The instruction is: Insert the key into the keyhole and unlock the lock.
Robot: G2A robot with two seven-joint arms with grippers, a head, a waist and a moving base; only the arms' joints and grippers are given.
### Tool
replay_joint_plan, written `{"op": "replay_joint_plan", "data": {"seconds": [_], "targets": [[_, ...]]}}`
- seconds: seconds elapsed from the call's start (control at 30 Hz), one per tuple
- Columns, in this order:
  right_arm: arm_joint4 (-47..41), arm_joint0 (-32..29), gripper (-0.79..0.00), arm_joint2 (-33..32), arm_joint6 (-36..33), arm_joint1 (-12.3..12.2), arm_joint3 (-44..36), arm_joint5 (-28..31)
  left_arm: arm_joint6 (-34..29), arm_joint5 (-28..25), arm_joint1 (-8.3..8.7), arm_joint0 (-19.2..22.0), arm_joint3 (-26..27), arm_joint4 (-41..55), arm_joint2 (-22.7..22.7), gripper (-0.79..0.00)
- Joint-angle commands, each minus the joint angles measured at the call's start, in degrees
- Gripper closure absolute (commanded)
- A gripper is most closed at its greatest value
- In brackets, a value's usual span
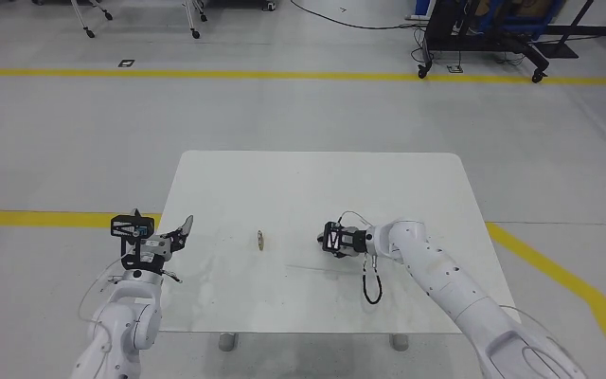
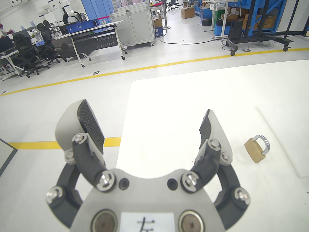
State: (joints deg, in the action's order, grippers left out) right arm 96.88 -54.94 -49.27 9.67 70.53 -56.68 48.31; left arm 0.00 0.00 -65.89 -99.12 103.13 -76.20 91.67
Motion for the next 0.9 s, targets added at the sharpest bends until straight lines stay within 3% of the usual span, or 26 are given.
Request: {"op": "replay_joint_plan", "data": {"seconds": [0.0, 0.73, 0.87], "targets": [[-0.25, -0.01, 0.000, 0.02, 0.41, 0.00, -0.09, -0.14, 0.00, 0.00, 0.00, 0.00, 0.00, 0.00, 0.00, -0.785], [-1.33, -0.05, 0.000, -0.25, 1.91, -0.25, -0.52, -1.30, 0.00, 0.00, 0.00, 0.00, 0.00, 0.00, 0.00, -0.785], [-1.33, -0.05, 0.000, -0.25, 1.91, -0.25, -0.52, -1.30, 0.58, -3.13, -0.07, -0.45, 4.30, 1.04, -0.87, -0.785]]}}
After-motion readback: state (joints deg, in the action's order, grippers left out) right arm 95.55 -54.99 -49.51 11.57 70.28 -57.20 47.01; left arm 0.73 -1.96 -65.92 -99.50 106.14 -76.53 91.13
